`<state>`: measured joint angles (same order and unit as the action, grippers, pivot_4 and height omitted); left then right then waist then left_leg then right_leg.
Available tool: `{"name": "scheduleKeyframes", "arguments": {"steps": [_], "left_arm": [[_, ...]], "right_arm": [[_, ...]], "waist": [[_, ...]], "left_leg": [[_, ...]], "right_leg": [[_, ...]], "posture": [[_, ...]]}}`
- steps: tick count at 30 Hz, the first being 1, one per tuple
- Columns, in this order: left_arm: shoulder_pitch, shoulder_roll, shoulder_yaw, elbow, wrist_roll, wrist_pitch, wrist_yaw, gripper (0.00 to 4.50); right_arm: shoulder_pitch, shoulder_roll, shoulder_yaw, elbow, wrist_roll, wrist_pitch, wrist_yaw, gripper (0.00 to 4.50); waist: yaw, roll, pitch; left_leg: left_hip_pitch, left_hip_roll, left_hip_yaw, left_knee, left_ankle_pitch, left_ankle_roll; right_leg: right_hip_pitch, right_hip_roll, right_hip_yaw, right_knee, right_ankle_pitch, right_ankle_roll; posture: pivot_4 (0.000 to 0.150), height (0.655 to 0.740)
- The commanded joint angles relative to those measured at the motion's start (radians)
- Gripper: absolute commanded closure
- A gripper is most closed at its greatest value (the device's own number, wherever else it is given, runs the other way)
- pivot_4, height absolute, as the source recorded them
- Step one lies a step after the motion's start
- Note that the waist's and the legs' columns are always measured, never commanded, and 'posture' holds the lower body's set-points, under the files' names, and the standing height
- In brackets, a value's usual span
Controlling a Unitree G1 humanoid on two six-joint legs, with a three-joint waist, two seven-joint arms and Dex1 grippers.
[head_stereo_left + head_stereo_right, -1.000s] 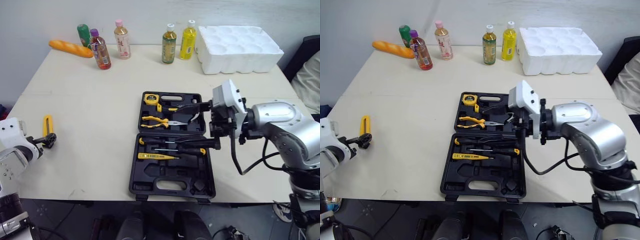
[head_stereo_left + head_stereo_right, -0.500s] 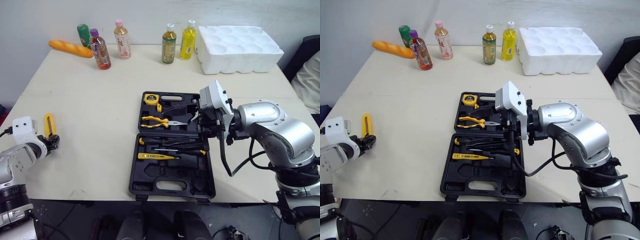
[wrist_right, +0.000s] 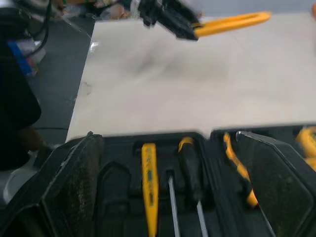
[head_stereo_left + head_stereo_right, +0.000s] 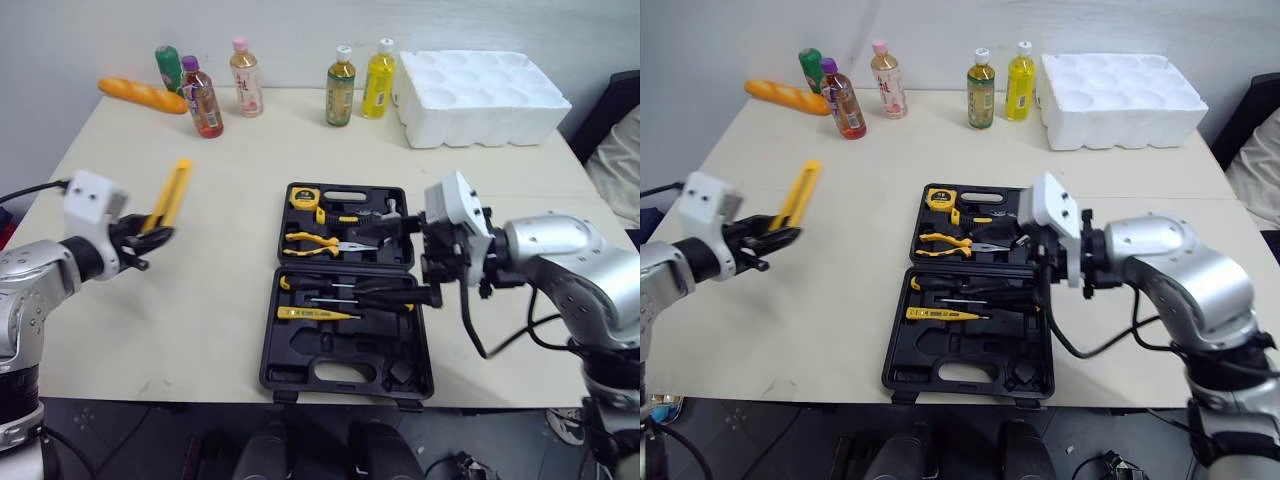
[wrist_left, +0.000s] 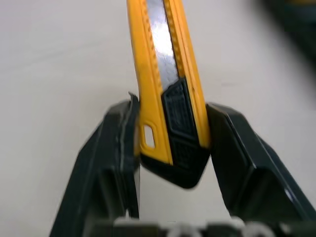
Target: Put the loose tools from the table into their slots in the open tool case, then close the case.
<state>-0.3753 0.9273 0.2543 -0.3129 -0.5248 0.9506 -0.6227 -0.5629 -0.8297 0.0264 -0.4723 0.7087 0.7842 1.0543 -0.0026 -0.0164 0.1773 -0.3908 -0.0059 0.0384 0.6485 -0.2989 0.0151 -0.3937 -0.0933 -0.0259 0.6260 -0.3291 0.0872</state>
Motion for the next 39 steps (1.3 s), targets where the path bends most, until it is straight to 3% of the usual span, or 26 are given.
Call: {"name": "scheduleKeyframes", "arguments": {"steps": [1,6,10,13,24,30,38,39], "left_arm": [[-0.081,0.049,-0.154,-0.089,-0.041,-0.017,-0.168,2.94],[-0.232,0.075,-0.436,-0.136,-0.004,-0.102,-0.438,2.94],[-0.35,-0.009,-0.622,-0.086,0.054,-0.098,-0.516,2.94],[-0.394,-0.053,-0.736,-0.045,0.137,-0.12,-0.545,2.94],[-0.41,-0.163,-0.875,0.043,0.271,-0.166,-0.603,2.94],[-0.421,-0.155,-0.851,0.038,0.283,-0.141,-0.638,0.18],[-0.403,-0.19,-0.681,0.062,0.197,-0.208,-0.655,0.08],[-0.377,-0.232,-0.633,0.086,0.171,-0.253,-0.635,0.33]], "right_arm": [[0.074,-0.051,-0.06,-0.09,0.023,0.004,-0.001,0.0],[0.228,-0.106,-0.136,-0.189,0.051,0.05,-0.061,0.0],[0.415,-0.154,-0.169,-0.259,-0.038,0.006,-0.102,0.0],[0.496,-0.157,-0.216,-0.298,-0.019,0.02,-0.129,0.0],[0.672,-0.139,-0.299,-0.365,-0.016,0.041,-0.222,0.0],[0.666,-0.143,-0.294,-0.357,-0.005,0.037,-0.238,0.0],[0.633,-0.15,-0.284,-0.313,-0.01,0.016,-0.213,0.0],[0.624,-0.144,-0.279,-0.308,-0.004,0.013,-0.211,0.0]], "waist": [[-0.001,0.0,0.0],[-0.003,0.002,0.0],[0.004,0.002,0.001],[0.008,0.002,0.001],[0.007,0.002,0.001],[0.007,0.002,0.001],[0.006,0.002,0.001],[0.007,0.002,0.001]], "left_leg": [[0.0,0.0,0.0,0.0,0.0,0.0],[0.001,0.0,0.001,0.0,0.001,0.0],[0.001,0.0,0.001,0.001,0.002,0.0],[-0.001,0.0,0.001,0.004,0.002,0.003],[-0.001,0.002,0.001,0.007,0.002,0.003],[-0.001,0.002,0.001,0.009,0.002,0.004],[-0.001,0.003,0.001,0.011,0.001,0.004],[-0.001,0.003,0.001,0.011,0.001,0.004]], "right_leg": [[0.0,0.0,0.0,0.0,0.0,0.0],[0.0,0.001,0.001,0.0,0.0,0.0],[0.0,0.002,0.001,0.001,0.0,0.0],[0.001,0.003,0.002,0.002,0.0,0.0],[0.001,0.008,0.004,0.003,0.001,0.001],[0.002,0.008,0.005,0.003,0.001,0.001],[0.002,0.008,0.005,0.004,0.001,0.001],[0.002,0.008,0.005,0.004,0.001,0.001]], "posture": [[0.15,0.74],[0.15,0.74],[0.15,0.74],[0.15,0.74],[0.15,0.74],[0.15,0.74],[0.15,0.74],[0.15,0.74]]}}
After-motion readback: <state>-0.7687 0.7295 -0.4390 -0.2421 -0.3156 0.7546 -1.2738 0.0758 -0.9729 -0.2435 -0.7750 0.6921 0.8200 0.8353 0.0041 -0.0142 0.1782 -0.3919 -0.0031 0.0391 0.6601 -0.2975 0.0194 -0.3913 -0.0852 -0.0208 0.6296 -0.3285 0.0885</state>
